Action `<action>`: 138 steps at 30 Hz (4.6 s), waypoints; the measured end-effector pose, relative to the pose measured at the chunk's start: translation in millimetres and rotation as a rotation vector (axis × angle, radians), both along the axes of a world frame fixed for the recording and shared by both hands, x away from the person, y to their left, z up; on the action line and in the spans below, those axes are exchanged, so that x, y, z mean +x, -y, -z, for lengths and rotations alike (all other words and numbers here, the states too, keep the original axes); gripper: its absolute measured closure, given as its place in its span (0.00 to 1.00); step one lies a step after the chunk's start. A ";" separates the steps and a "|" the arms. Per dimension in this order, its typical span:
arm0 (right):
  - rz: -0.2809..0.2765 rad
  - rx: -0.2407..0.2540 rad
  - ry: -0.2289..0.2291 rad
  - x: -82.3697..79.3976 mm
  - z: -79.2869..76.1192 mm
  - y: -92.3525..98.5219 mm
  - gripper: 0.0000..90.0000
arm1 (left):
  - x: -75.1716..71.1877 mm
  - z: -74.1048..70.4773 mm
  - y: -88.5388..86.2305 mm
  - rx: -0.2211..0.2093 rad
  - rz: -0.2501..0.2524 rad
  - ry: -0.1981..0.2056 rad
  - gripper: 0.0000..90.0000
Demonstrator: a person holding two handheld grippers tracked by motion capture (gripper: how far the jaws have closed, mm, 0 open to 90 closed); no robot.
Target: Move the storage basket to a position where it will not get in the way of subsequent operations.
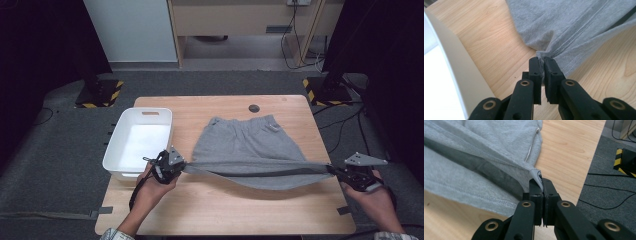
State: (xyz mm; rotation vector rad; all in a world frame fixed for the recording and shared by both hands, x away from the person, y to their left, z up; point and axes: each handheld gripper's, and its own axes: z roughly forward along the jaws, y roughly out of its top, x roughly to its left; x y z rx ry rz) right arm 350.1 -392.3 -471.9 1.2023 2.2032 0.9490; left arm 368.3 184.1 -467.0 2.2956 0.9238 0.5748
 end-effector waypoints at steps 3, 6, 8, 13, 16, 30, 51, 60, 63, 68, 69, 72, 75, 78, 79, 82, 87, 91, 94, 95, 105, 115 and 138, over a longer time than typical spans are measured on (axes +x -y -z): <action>-0.016 -0.002 0.001 -5.2 0.0 -1.3 0.98 | -1.1 0.4 -4.0 -0.003 -0.001 -0.004 0.94; -0.026 -0.002 0.002 -9.2 -1.0 -2.1 0.98 | -2.3 0.6 -5.3 -0.008 -0.001 -0.005 0.94; -0.034 -0.004 -0.006 -12.2 -1.4 -2.9 0.98 | -2.5 1.2 -7.0 -0.004 0.003 -0.011 0.94; -0.057 -0.005 -0.013 -19.9 -0.6 -2.6 0.98 | -6.5 1.8 -9.4 -0.033 0.015 -0.033 0.94; -0.080 0.013 -0.016 -22.7 -0.8 -1.8 0.93 | -11.7 -0.4 -8.9 -0.046 0.035 -0.034 0.92; -0.122 0.064 0.029 -26.4 -14.7 -1.4 0.66 | -21.7 -15.6 -21.9 -0.162 0.000 0.003 0.68; -0.149 0.025 -0.002 -3.3 -4.8 -36.2 0.69 | -22.0 -2.2 20.1 -0.158 0.114 -0.061 0.64; -0.169 0.020 -0.015 5.1 -0.6 -51.1 0.69 | -17.9 14.3 41.3 -0.132 0.163 -0.092 0.62; -0.173 0.019 -0.014 6.6 -0.1 -53.2 0.70 | -15.2 20.1 47.2 -0.114 0.169 -0.096 0.62; -0.177 0.021 -0.013 7.6 0.0 -54.7 0.70 | -9.3 25.4 55.4 -0.101 0.179 -0.109 0.67; -0.176 0.021 -0.012 7.6 0.0 -54.6 0.70 | -8.4 26.5 56.5 -0.096 0.178 -0.107 0.69; -0.174 0.023 -0.012 7.3 0.0 -54.1 0.70 | -5.6 30.6 58.3 -0.083 0.186 -0.123 0.78; -0.171 0.025 -0.013 6.8 -0.1 -53.2 0.70 | -5.6 32.9 58.6 -0.067 0.193 -0.132 0.89; -0.168 0.027 -0.011 6.6 -0.2 -52.4 0.70 | -10.1 29.5 56.0 -0.072 0.215 -0.131 0.98; -0.165 0.028 -0.011 6.5 -0.3 -52.1 0.70 | -12.8 28.0 54.7 -0.071 0.223 -0.130 0.98; -0.167 0.026 -0.010 6.8 -0.1 -51.2 0.70 | -22.1 24.7 48.7 -0.068 0.231 -0.123 0.98; -0.167 0.023 -0.014 7.1 0.0 -52.6 0.70 | -32.7 23.5 39.7 -0.058 0.257 -0.118 0.98; -0.169 0.022 -0.011 7.4 -1.0 -54.4 0.69 | -35.7 30.0 35.1 -0.025 0.280 -0.143 0.98; -0.169 0.021 -0.011 7.8 -1.3 -54.6 0.69 | -37.8 33.1 31.2 -0.014 0.280 -0.144 0.99; -0.170 0.021 -0.010 8.0 -1.3 -54.3 0.69 | -38.3 33.5 29.8 -0.019 0.277 -0.144 0.99; -0.184 0.016 -0.014 7.8 -1.0 -59.6 0.64 | -35.7 25.2 16.8 -0.115 0.211 -0.123 0.68; -0.205 0.025 0.016 22.5 2.6 -93.1 0.34 | -6.2 5.0 36.4 -0.180 0.157 -0.078 0.33; -0.248 0.033 -0.018 47.0 17.6 -144.8 0.16 | 71.4 -3.9 65.7 -0.246 0.071 -0.086 0.12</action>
